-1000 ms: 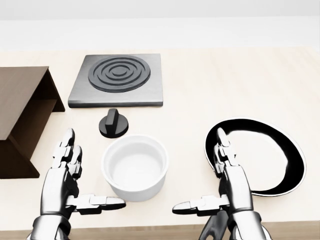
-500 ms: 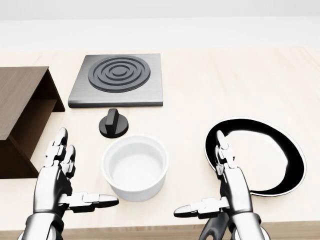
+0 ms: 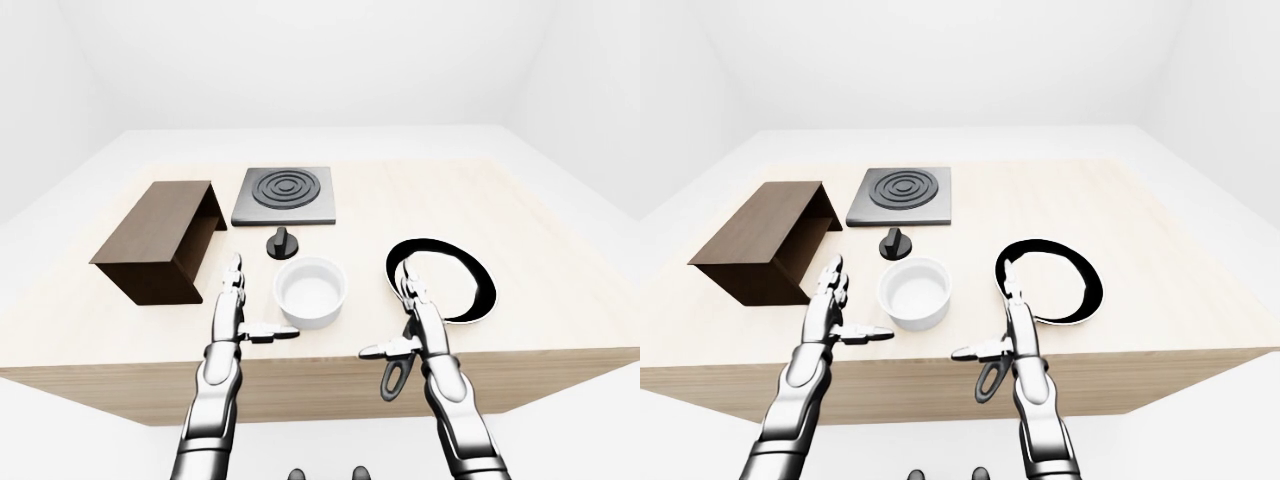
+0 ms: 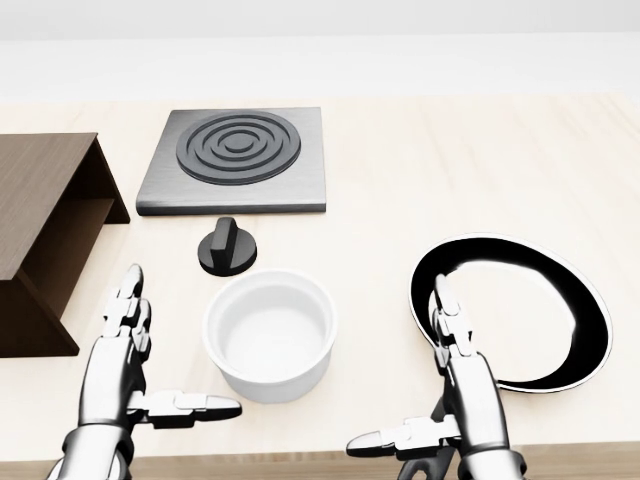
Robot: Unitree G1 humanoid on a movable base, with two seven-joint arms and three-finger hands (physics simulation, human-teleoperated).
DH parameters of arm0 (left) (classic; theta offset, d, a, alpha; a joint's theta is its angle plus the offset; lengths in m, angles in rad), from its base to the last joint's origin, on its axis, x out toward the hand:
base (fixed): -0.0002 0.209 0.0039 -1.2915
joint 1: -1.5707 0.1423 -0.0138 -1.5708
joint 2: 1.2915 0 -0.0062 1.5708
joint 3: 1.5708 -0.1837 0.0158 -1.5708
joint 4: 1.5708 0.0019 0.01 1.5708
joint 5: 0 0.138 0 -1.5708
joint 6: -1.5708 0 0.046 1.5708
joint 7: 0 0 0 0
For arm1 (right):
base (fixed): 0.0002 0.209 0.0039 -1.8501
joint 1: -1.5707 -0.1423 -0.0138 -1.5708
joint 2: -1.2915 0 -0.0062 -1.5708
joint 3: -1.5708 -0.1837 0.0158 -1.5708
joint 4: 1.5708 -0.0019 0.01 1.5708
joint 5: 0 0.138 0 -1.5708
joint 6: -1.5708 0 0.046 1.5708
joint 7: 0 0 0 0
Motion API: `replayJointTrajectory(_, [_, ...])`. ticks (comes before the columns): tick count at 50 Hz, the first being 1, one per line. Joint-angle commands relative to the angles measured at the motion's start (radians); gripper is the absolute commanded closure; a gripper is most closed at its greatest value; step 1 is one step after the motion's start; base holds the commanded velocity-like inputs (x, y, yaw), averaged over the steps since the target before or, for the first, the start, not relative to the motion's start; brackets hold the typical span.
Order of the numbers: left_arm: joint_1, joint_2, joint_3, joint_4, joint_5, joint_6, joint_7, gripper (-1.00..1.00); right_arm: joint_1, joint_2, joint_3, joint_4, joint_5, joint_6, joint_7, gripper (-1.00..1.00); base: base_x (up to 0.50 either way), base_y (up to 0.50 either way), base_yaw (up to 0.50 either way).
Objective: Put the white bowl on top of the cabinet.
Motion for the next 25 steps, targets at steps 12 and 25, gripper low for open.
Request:
replayJointTrajectory(12, [-0.025,0.001,-0.052,0.161,0.149,-0.042,0.008,-1.00,0.030,0.000,-0.015,-0.081,-0.001,0.000,-0.026,-1.00,0.00,0.00,0.00])
replayJointTrajectory(25, [-0.037,-0.008,-0.072,0.243,0.214,-0.073,0.012,-1.00,0.036,-0.001,-0.036,-0.146,0.010,0.000,-0.036,-1.00,0.00,0.16,0.00])
